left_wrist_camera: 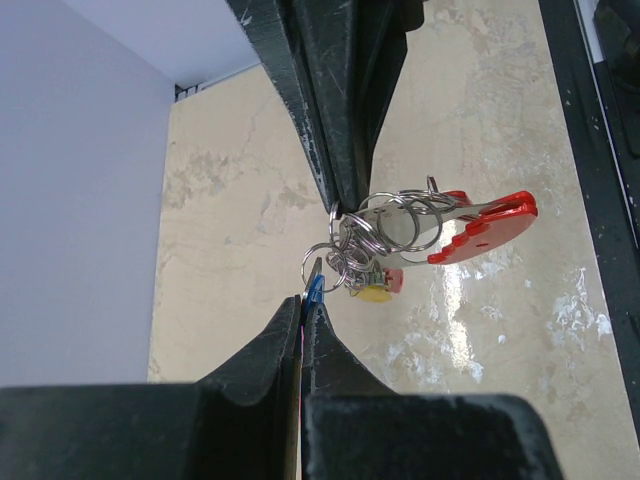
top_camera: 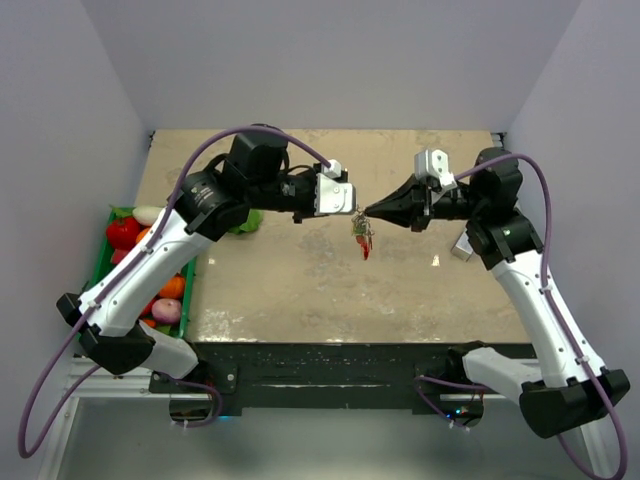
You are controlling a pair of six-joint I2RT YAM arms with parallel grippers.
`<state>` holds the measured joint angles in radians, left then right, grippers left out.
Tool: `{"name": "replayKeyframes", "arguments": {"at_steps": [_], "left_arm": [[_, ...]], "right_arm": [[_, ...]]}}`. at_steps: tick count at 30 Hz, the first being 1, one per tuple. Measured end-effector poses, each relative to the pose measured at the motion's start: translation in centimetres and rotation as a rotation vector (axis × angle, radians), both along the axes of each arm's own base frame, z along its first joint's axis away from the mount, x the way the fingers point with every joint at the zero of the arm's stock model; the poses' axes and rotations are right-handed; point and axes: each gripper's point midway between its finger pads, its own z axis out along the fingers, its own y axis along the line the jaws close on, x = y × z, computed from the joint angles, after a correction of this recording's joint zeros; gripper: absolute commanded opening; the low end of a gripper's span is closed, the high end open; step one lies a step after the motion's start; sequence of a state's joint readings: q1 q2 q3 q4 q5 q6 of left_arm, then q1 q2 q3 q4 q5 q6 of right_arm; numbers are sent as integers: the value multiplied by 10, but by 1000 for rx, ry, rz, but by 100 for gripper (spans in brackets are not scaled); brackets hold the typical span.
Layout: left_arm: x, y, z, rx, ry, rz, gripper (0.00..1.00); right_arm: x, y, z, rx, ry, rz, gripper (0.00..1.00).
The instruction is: Remove the keys from the keyring
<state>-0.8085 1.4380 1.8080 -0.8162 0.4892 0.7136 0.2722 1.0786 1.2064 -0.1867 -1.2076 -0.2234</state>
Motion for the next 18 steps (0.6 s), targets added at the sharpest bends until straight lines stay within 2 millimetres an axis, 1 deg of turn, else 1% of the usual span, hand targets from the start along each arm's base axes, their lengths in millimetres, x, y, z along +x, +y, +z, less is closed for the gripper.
{"name": "replayKeyframes", "arguments": {"at_steps": [2,6,13,18], "left_arm": [[0,0,1,-2,3,5,0],[0,-2,9,-20,4,0,0],[-5,-8,11,-20,34,-38,0],[-4,-14,6,-2,38,-43,0]], "right_arm": [[0,1,0,-13,-18,-4,0],[4,0,-5,-32,-38,-27,0],[11,2,-10,-45,-36,-55,0],[17,7,-17,-64,1,-53,0]]}}
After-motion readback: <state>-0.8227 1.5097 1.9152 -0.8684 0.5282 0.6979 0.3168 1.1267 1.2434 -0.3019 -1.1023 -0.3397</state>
